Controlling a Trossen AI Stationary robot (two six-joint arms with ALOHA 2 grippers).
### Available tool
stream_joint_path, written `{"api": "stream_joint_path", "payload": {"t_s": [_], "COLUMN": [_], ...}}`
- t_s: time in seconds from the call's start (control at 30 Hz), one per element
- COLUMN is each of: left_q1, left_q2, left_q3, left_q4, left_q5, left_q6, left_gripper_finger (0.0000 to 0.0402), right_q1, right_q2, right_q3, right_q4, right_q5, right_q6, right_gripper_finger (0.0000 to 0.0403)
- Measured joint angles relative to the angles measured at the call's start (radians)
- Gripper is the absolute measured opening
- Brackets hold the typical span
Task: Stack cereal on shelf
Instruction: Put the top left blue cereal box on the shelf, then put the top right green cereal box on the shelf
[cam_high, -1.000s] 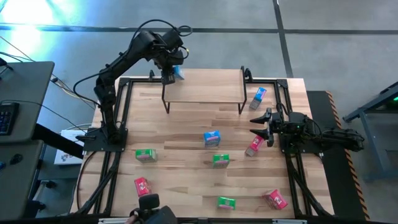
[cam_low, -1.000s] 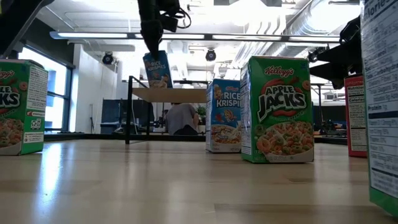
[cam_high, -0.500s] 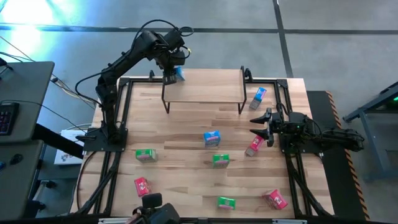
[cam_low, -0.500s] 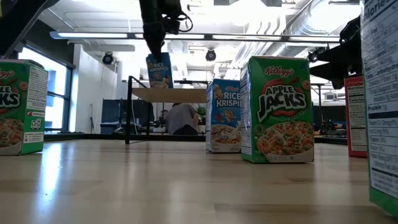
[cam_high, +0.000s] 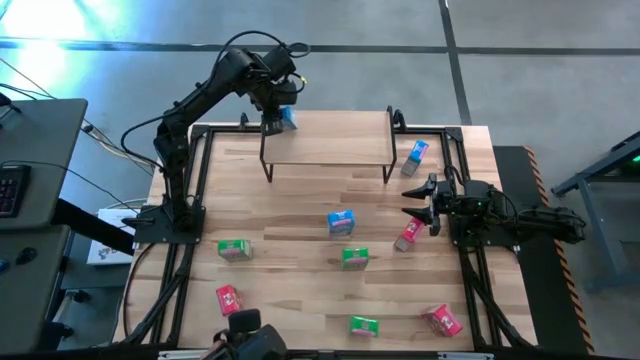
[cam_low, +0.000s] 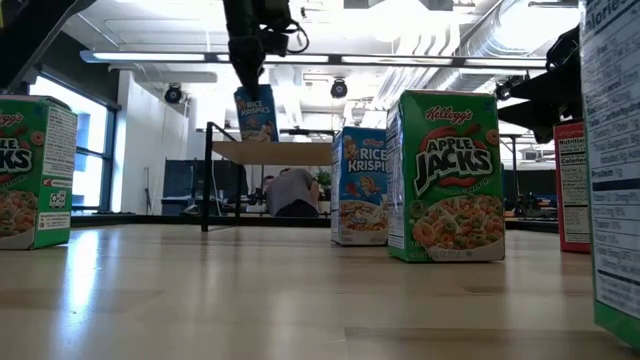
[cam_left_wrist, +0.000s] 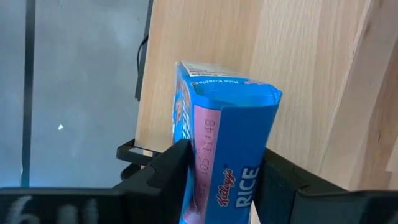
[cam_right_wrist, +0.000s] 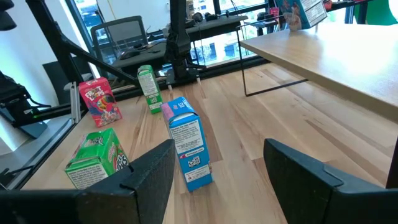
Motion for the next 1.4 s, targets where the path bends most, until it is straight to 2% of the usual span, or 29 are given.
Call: {"api": "stream_joint_path", "payload": {"t_s": [0.23,0.47,1.03,1.4], "left_q1": [0.002,0.012,0.025,0.034], "left_q2": [0.001,0.001,-0.004,-0.008], "left_q3": [-0.001,-0.001,-0.001,0.092], "left_q4": [0.024,0.041,0.063,0.068], "left_q5": [-0.001,-0.013,-0.019,-0.019], "left_q6": [0.007,0.013,0.008,0.007], "left_gripper_finger": [0.0188,0.0208,0.0214,0.0214], "right_q1": [0.0,0.0,0.0,0.0], "right_q2": [0.0,0.0,0.0,0.0], "right_q3": [0.0,0.0,0.0,0.0], "right_q4": [0.0,0.0,0.0,0.0], "right_q5": [0.0,0.0,0.0,0.0], "right_q6": [0.0,0.0,0.0,0.0], "right_gripper_finger": [0.0239,0.0239,0.0239,0.0239]}}
